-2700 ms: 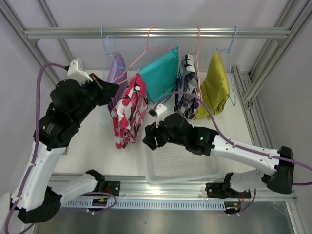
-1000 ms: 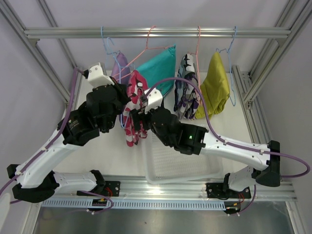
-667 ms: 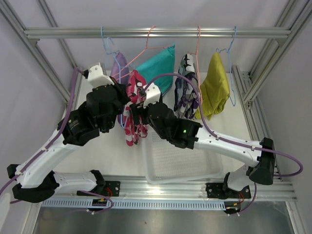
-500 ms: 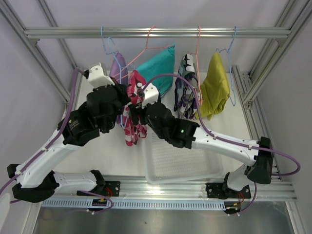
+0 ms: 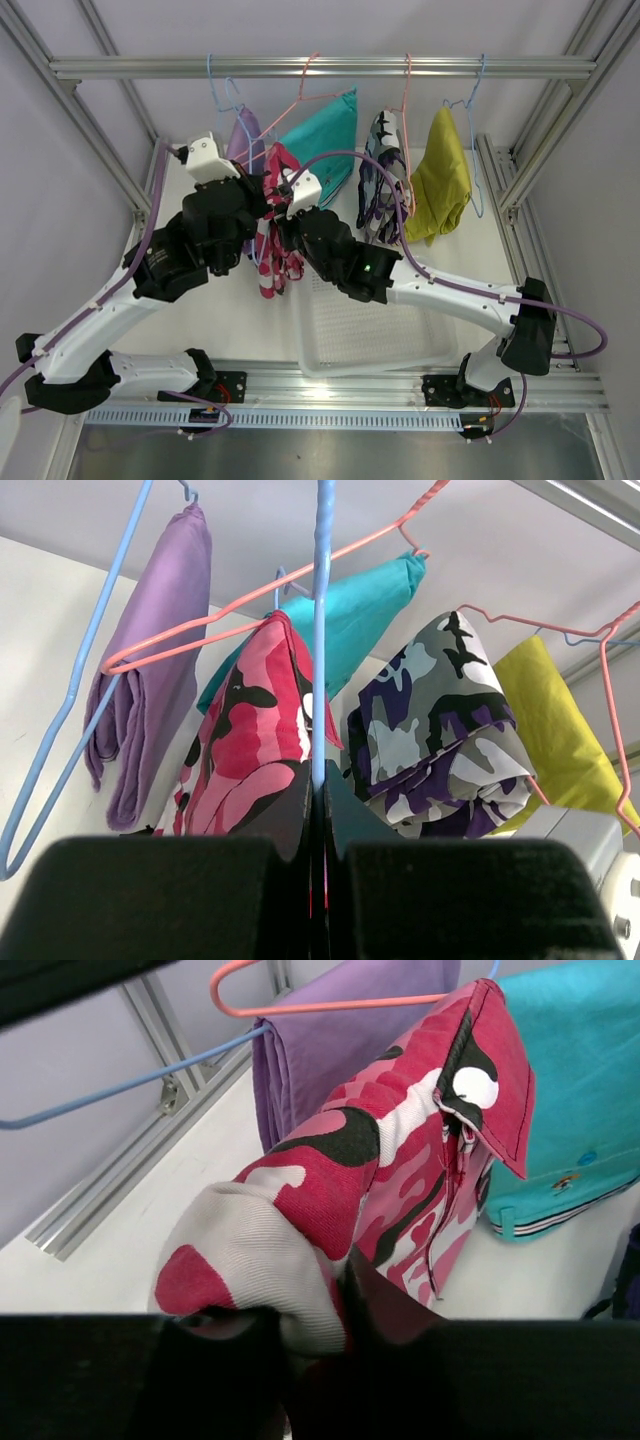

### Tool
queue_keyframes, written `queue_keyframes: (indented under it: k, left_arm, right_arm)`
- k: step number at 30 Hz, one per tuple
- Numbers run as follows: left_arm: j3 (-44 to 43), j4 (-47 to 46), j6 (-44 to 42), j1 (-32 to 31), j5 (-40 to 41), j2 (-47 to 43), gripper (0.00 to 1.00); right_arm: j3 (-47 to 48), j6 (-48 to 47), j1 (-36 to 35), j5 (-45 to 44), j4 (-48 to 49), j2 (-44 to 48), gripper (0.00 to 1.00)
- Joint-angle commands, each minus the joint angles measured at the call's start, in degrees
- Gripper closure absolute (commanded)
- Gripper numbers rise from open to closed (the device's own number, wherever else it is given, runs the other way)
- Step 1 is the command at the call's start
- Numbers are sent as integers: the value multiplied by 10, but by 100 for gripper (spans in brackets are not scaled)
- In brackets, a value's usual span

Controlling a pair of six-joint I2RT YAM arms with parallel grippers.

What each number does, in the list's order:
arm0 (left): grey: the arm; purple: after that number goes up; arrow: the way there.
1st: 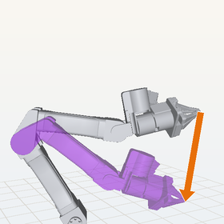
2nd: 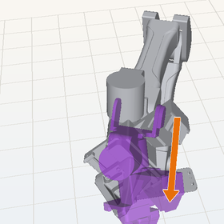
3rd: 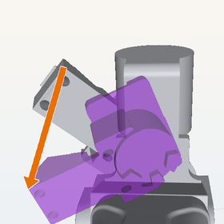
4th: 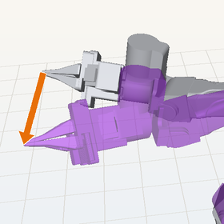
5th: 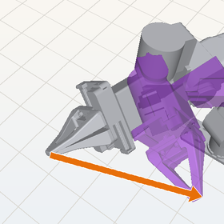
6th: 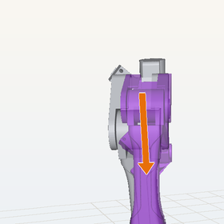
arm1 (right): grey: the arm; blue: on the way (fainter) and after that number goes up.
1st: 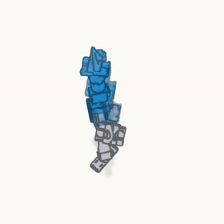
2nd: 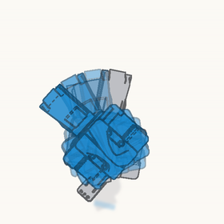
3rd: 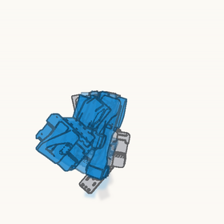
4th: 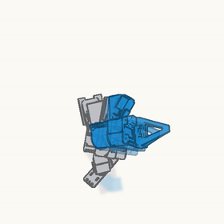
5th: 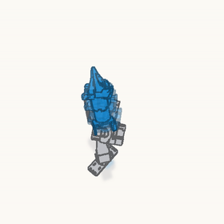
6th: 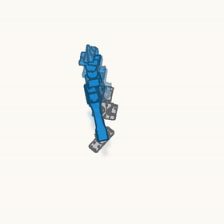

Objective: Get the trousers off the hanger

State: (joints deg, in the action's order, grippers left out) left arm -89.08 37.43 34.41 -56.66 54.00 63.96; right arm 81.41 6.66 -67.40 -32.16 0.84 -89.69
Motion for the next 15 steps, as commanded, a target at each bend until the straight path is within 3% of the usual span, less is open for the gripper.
queue_keyframes:
  k: [1,6,15]
  left_arm:
    - [-9,-90,-9,-3,68,-32,100]
    - [9,-97,-22,-3,80,-41,100]
    - [46,-122,-56,-3,116,-53,100]
  right_arm:
    - [0,-1,17,-10,52,-6,75]
    - [-2,1,18,0,50,-2,97]
    - [-7,8,17,28,20,47,100]
